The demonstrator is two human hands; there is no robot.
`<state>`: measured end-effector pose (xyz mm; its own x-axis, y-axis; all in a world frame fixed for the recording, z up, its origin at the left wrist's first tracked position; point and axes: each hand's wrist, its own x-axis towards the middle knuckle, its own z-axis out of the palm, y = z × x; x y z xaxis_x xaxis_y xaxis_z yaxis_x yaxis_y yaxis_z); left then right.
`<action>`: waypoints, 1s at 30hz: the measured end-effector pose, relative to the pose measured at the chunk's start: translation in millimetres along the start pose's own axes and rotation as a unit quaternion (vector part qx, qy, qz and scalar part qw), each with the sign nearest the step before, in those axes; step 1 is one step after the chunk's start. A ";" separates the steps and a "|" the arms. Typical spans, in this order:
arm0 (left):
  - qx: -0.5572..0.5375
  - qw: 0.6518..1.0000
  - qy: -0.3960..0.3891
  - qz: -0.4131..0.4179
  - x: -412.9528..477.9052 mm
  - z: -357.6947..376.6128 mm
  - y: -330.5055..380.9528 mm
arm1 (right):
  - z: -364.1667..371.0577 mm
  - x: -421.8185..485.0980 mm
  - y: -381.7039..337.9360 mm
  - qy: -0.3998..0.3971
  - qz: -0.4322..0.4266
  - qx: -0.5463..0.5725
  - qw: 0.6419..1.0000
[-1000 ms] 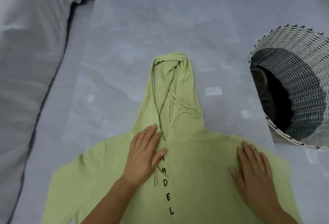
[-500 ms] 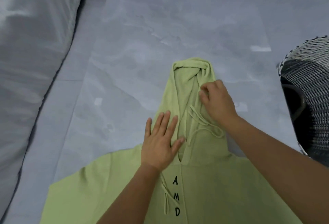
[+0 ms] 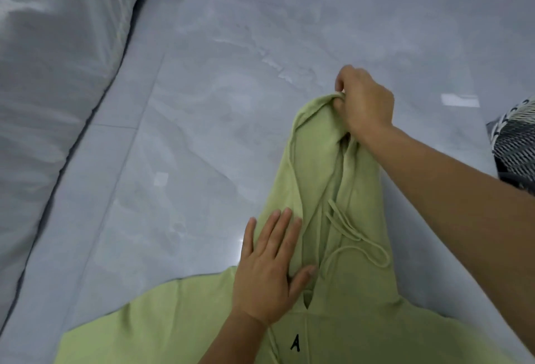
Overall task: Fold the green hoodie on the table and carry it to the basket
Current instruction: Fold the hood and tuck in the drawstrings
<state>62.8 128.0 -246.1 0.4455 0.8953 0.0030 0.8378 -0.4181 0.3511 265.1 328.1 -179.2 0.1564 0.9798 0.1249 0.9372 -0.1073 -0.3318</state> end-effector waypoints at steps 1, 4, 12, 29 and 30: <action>-0.001 1.000 -0.001 -0.002 0.0 -0.4 -0.1 | -4.9 3.5 -2.1 0.020 0.010 0.017 1.000; -0.003 1.000 -0.004 -0.008 -0.4 -0.4 0.3 | -8.7 0.4 0.9 -0.021 0.055 0.008 0.998; -0.005 1.000 -0.002 -0.006 -0.6 0.1 0.9 | 27.9 -68.3 -19.2 -0.139 -0.050 -0.097 0.984; -0.018 1.000 0.024 -0.006 -0.8 -0.6 -0.1 | 28.5 -46.0 -33.7 0.002 -0.023 0.251 0.968; -0.018 0.999 0.026 -0.005 -0.7 -0.2 0.4 | 29.6 -49.5 -24.5 -0.002 -0.002 0.205 0.979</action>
<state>62.7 127.2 -245.7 0.4198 0.9064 0.0478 0.8300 -0.4047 0.3839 225.2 287.3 -205.0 0.1498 0.9810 0.1233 0.7340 -0.0268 -0.6786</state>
